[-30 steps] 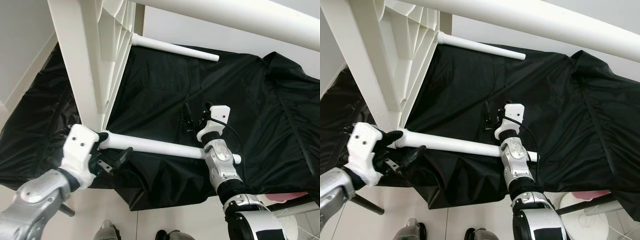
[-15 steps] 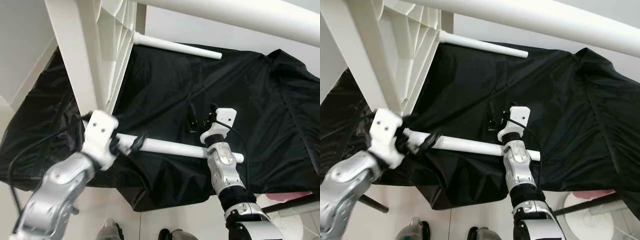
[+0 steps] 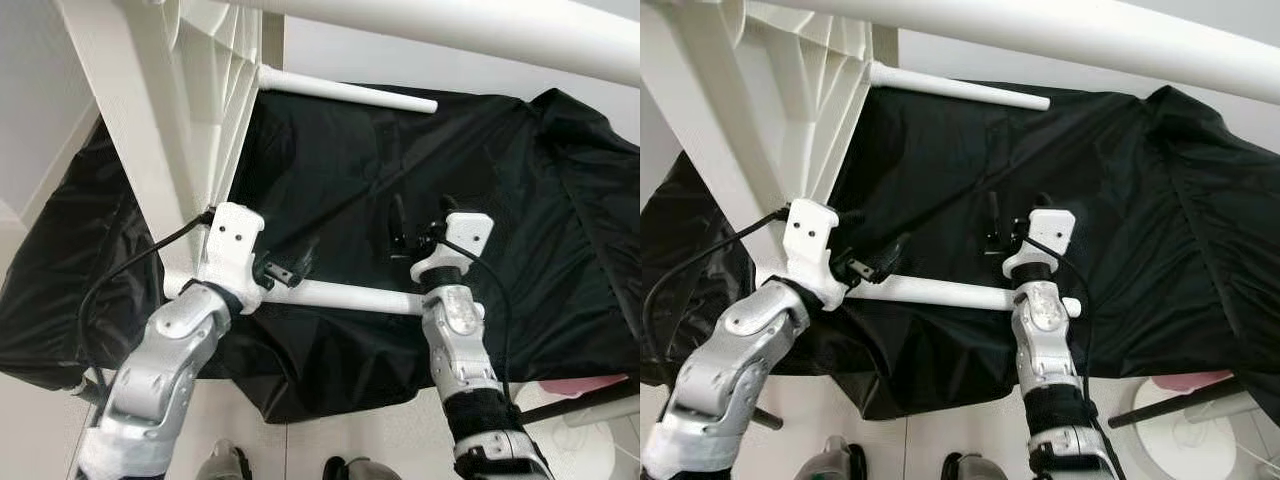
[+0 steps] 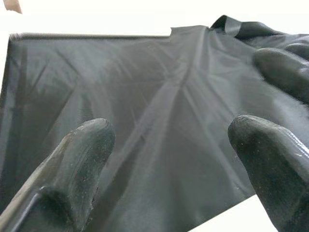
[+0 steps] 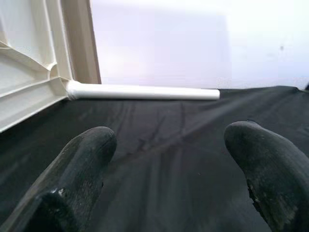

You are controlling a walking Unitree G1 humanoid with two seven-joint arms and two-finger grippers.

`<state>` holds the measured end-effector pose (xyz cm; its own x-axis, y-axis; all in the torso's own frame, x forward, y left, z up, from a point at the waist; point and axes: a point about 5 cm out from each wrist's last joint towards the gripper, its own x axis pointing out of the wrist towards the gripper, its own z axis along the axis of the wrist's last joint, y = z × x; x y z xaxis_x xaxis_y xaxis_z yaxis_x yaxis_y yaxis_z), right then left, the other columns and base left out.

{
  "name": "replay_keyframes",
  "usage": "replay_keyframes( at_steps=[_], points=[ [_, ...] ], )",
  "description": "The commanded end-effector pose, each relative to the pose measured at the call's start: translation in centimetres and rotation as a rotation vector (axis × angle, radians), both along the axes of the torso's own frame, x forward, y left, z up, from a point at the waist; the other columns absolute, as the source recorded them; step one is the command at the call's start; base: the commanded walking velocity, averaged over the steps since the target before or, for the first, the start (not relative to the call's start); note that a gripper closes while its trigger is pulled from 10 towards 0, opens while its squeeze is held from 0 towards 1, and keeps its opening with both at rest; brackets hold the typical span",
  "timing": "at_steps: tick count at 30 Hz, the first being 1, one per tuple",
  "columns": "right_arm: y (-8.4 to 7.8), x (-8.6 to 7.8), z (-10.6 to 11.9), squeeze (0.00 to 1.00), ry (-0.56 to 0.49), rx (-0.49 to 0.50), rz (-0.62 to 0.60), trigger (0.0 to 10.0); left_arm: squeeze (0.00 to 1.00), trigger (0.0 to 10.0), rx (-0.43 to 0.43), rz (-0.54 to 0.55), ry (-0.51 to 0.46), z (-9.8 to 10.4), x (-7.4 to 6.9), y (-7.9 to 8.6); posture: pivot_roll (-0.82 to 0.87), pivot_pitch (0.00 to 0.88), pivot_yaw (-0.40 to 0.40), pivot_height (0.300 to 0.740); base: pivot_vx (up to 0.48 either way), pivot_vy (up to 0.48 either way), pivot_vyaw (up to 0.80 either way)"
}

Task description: Building children table

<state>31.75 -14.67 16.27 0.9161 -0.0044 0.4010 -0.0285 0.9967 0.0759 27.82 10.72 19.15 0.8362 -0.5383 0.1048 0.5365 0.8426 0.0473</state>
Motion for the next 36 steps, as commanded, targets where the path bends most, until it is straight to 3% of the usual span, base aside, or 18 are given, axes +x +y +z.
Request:
replay_keyframes(
  at_steps=[1,12,17,22,30,36],
  points=[
    [-0.2,-0.4,-0.3,0.0,0.024,-0.006,-0.013,10.0,0.0,10.0,0.008,0.04,-0.017,-0.3,0.3,-0.1,0.01,0.117,-0.041,0.74,0.0,0.0,0.0],
    [0.3,-1.6,0.5,0.0,0.018,-0.063,-0.049,10.0,0.0,10.0,0.041,0.161,-0.064,-0.9,1.1,-0.1,-0.03,0.103,-0.028,0.74,0.0,0.0,0.0],
    [0.6,-1.7,0.6,0.0,0.017,-0.071,-0.05,10.0,0.0,10.0,-0.02,0.216,-0.052,-0.9,1.7,-0.1,-0.03,0.099,-0.023,0.74,0.0,0.0,0.0],
    [1.6,-1.6,0.5,0.0,0.022,-0.088,-0.038,10.0,0.0,10.0,0.039,0.275,-0.113,-1.0,2.4,-0.3,-0.02,0.071,-0.016,0.74,0.0,0.0,0.0],
    [2.0,-1.0,0.2,0.0,0.039,-0.08,-0.025,10.0,0.0,10.0,-0.005,0.265,-0.121,-0.7,3.0,-0.5,0.03,0.069,-0.047,0.74,0.0,0.0,0.0],
    [2.7,-0.3,0.7,0.0,0.034,-0.092,0.004,10.0,0.0,10.0,0.02,0.26,-0.15,-0.5,3.1,-1.0,0.05,0.075,-0.06,0.74,0.0,0.0,0.0]
  ],
)
